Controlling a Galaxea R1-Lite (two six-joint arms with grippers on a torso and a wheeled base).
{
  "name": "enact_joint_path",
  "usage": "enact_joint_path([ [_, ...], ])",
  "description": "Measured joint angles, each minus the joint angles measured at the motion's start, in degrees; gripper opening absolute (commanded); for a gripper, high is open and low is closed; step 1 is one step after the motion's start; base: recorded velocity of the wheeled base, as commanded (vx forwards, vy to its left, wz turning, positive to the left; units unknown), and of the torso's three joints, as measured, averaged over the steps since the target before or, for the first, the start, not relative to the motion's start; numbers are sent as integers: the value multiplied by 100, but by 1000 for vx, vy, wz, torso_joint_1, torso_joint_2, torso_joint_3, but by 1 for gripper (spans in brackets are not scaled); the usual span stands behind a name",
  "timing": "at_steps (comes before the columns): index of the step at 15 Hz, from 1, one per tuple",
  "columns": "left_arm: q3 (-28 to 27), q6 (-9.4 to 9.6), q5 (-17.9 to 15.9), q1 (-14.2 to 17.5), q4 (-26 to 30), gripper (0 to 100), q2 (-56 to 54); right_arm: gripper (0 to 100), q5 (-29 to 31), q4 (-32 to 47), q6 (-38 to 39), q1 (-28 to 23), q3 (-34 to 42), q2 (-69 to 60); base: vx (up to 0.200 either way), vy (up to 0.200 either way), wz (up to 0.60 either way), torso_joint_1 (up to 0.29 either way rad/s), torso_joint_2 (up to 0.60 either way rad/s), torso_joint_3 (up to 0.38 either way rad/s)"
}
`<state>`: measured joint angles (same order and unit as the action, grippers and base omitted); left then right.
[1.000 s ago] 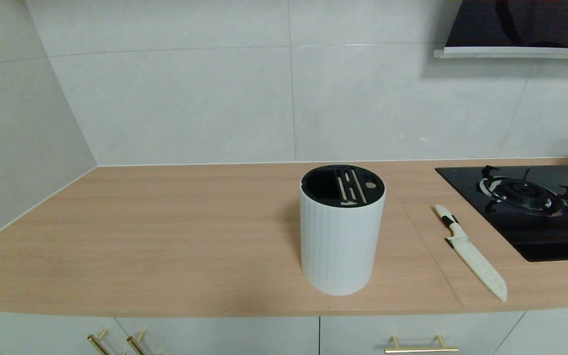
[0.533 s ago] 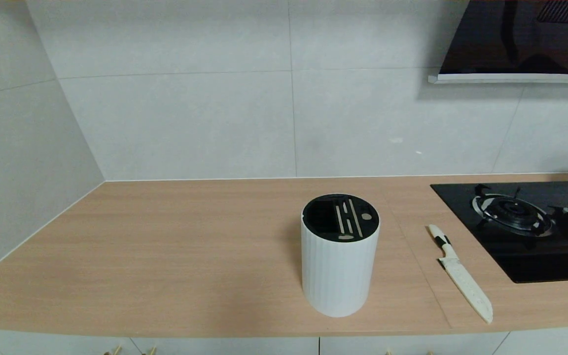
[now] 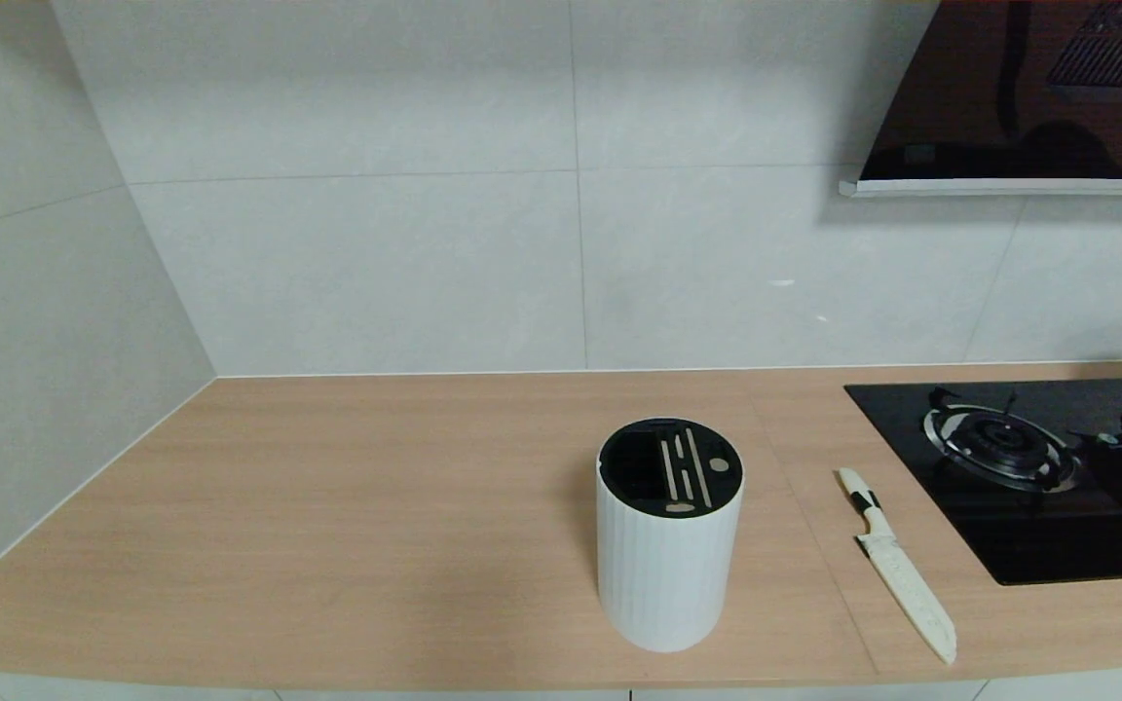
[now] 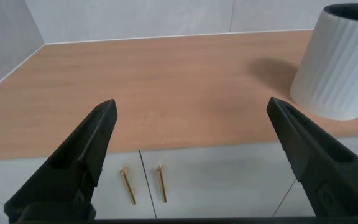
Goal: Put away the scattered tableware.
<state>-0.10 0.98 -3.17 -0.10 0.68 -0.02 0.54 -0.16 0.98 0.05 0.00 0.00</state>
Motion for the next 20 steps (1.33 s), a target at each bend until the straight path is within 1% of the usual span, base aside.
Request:
enact_joint_path([
  [12,0,0,0,-1,2,100,0,100,0,6,-13,5,0,0,0,0,0,0,0,0],
  [14,0,0,-2,2,0,100,0,100,-10,-2,-160,0,0,0,0,0,0,0,0,0],
  [15,0,0,0,0,0,100,0,100,-43,-9,-162,0,-38,16,0,0,0,0,0,0],
  [17,0,2,0,-1,2,100,0,100,-171,-13,-11,72,-429,200,0,0,0,0,0,0],
  [20,0,0,0,0,2,100,0,100,-382,5,-24,311,-724,995,0,0,0,0,0,0],
])
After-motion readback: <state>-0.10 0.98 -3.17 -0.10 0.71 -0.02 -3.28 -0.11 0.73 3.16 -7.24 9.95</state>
